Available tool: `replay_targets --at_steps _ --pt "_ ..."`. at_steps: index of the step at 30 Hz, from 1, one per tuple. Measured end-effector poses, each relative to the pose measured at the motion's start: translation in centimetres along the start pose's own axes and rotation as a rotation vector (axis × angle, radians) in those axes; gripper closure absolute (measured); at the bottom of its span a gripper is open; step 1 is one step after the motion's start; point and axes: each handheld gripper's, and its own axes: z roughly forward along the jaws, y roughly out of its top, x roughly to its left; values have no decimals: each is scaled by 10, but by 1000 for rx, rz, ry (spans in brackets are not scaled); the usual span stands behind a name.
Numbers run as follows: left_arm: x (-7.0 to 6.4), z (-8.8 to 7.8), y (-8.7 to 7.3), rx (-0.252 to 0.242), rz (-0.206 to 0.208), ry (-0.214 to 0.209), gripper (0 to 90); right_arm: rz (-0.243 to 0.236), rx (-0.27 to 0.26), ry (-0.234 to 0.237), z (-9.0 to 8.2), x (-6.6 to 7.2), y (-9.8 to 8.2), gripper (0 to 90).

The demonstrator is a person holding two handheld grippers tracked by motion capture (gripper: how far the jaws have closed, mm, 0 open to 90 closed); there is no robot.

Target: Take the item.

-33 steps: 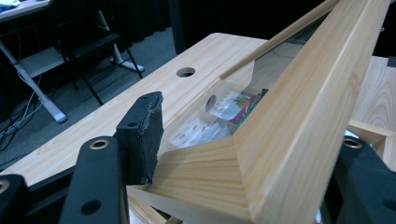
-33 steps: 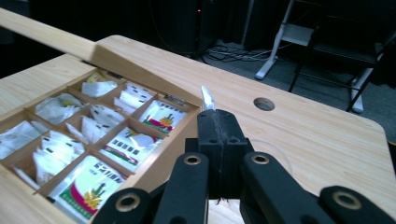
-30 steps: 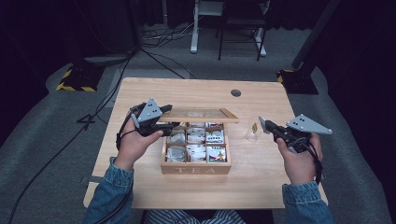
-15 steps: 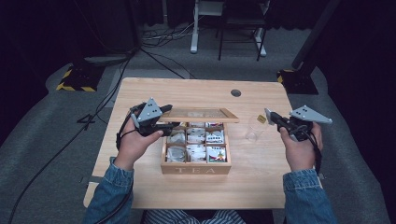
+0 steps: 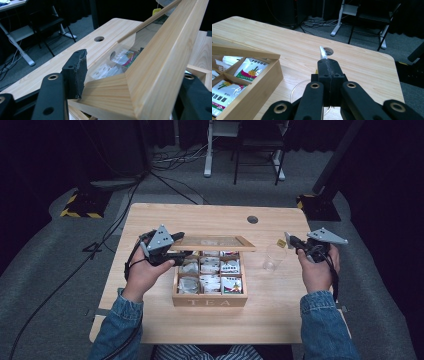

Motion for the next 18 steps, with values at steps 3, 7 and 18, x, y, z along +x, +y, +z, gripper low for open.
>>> replay_targets --at_steps 3,7,18 --pt "0 0 0 0 -1 1 404 1 11 2 5 0 -3 900" --pt "0 0 0 1 -2 0 404 5 26 6 9 1 -8 900" --pt "-1 1 0 7 1 -2 404 -2 35 22 20 10 -13 900"
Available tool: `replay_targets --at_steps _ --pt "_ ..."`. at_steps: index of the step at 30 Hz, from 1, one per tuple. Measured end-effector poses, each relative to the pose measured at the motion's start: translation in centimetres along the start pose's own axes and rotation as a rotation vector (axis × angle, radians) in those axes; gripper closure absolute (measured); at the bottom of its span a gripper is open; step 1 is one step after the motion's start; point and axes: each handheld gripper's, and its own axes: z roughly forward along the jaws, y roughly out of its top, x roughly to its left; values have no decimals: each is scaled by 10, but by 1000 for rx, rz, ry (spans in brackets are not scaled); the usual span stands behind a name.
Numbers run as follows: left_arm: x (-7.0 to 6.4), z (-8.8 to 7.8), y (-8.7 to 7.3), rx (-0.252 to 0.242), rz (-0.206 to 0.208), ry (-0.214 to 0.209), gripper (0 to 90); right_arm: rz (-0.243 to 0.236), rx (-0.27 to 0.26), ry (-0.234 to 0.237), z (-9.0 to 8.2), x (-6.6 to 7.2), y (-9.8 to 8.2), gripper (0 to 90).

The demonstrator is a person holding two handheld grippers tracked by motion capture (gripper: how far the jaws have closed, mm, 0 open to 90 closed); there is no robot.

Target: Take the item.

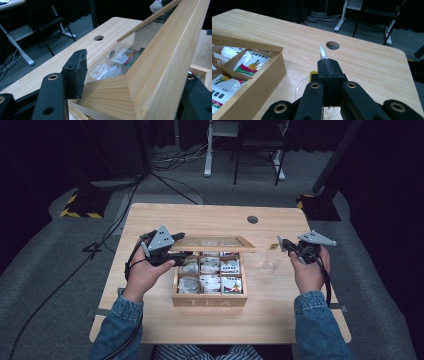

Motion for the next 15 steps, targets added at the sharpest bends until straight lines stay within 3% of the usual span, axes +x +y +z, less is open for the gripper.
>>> replay_targets --at_steps 15 --pt "0 0 0 0 2 2 405 -6 32 6 18 7 -4 900"
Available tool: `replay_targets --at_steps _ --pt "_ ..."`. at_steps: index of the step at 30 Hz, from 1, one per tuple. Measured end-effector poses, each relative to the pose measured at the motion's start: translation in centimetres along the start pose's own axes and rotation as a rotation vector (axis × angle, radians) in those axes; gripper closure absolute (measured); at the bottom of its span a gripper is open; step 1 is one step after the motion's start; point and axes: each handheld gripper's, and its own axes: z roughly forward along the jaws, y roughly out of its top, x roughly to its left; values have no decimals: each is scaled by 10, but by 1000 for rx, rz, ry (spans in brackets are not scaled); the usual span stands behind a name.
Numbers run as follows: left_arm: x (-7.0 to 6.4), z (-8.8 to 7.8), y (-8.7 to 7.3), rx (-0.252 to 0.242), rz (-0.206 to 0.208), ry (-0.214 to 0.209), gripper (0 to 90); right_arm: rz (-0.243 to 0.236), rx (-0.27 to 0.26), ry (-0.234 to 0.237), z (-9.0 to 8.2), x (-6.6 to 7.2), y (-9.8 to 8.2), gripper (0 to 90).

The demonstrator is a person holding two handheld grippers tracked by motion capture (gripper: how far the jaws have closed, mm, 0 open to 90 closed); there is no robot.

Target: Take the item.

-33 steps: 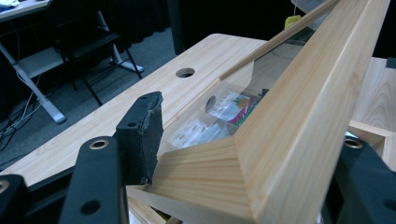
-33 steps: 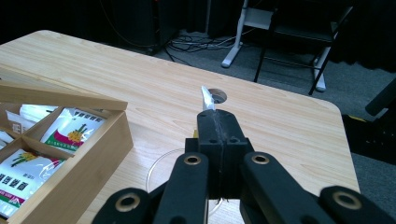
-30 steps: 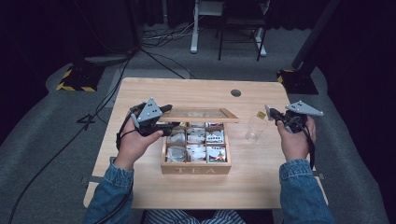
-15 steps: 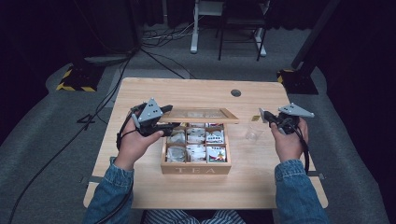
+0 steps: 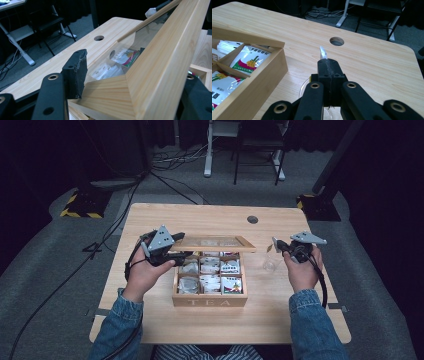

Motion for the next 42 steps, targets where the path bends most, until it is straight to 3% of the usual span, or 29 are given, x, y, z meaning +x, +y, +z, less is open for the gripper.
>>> replay_targets --at_steps 11,25,31,42 --pt "0 0 0 0 0 0 405 -7 36 -8 8 2 -4 900" --pt "0 0 0 -2 -1 -1 405 8 38 -24 11 0 -16 896" --pt "0 0 0 -1 -1 -2 405 9 17 -36 10 0 -15 712" --pt "0 0 0 2 -2 -5 405 19 14 -39 -3 -3 -15 671"
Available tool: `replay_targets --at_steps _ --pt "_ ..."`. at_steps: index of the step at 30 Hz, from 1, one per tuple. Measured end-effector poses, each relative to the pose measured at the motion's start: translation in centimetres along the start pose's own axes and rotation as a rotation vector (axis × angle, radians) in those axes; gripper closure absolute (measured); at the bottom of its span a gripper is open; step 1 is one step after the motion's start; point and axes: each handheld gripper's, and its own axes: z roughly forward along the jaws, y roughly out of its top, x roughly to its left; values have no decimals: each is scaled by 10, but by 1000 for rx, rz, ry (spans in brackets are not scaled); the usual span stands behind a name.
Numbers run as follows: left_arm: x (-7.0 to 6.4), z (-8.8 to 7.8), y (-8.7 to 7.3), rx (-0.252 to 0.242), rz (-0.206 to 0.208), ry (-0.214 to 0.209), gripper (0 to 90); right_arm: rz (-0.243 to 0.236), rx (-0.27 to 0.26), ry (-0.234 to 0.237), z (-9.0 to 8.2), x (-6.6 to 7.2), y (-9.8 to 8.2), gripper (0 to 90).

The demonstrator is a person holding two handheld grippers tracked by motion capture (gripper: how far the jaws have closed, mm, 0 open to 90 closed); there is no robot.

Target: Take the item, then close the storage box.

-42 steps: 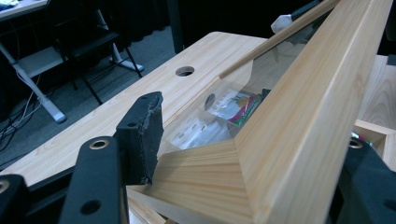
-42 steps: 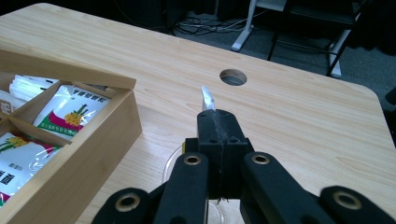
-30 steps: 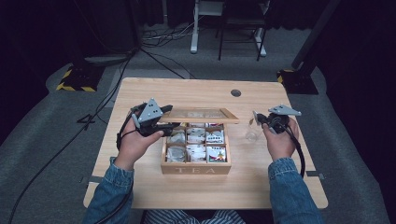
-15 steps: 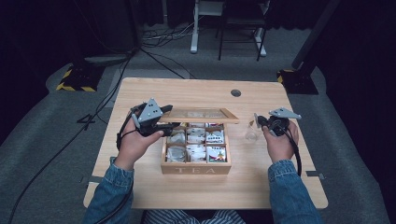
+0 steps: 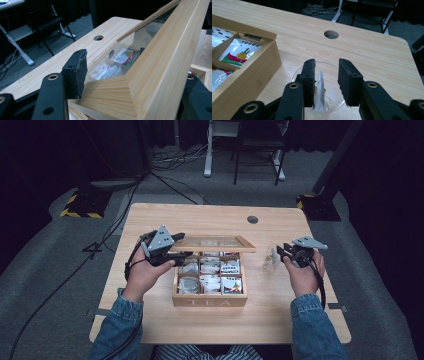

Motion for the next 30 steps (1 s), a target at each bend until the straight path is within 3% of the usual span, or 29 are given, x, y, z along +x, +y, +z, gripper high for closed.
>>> replay_targets --at_steps 12,30 --pt "0 0 0 3 1 -2 405 31 27 39 -29 -6 -5 531" --pt "-1 0 -1 16 1 -8 405 52 66 51 -57 -14 -26 491"
